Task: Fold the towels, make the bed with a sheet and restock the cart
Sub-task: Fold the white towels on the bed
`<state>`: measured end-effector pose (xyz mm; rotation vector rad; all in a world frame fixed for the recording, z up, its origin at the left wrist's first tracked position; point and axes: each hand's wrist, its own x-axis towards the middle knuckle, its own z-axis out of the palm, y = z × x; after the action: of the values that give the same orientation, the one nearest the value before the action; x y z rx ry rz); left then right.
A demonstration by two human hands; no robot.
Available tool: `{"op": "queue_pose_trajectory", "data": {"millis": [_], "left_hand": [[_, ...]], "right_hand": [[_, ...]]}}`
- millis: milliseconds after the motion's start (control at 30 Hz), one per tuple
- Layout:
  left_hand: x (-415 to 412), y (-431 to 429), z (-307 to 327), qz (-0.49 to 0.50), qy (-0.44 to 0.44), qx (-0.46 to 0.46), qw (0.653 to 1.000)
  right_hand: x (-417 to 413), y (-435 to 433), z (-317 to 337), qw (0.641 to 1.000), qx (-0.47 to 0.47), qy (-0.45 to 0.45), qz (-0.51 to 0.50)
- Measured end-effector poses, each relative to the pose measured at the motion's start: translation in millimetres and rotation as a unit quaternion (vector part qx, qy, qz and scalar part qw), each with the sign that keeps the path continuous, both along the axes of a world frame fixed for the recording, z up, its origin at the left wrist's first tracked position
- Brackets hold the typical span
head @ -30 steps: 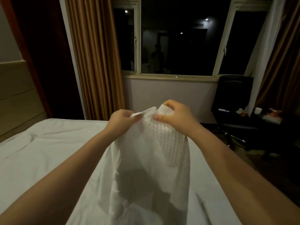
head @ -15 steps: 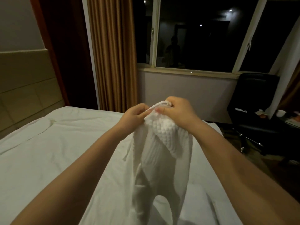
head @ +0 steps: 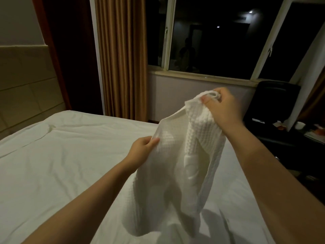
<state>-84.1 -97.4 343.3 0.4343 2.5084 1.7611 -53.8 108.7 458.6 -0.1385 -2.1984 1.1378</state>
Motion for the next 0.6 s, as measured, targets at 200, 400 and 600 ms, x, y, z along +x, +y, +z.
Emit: {"op": "queue_pose_trajectory", "data": {"millis": [200,400,600], "left_hand": [[6,34,47,-0.059,0.069,-0.030,0.995],[12,30,53,-0.068,0.061,-0.070,0.993],[21,19,49,-0.064,0.067,-0.024,0.995]], "right_hand": [[22,-28,-4,0.921,0.221,-0.219,0.233],[24,-39,-31,0.892,0.187,-0.293,0.287],[20,-51,-36,0.894,0.214,-0.299,0.257]]}}
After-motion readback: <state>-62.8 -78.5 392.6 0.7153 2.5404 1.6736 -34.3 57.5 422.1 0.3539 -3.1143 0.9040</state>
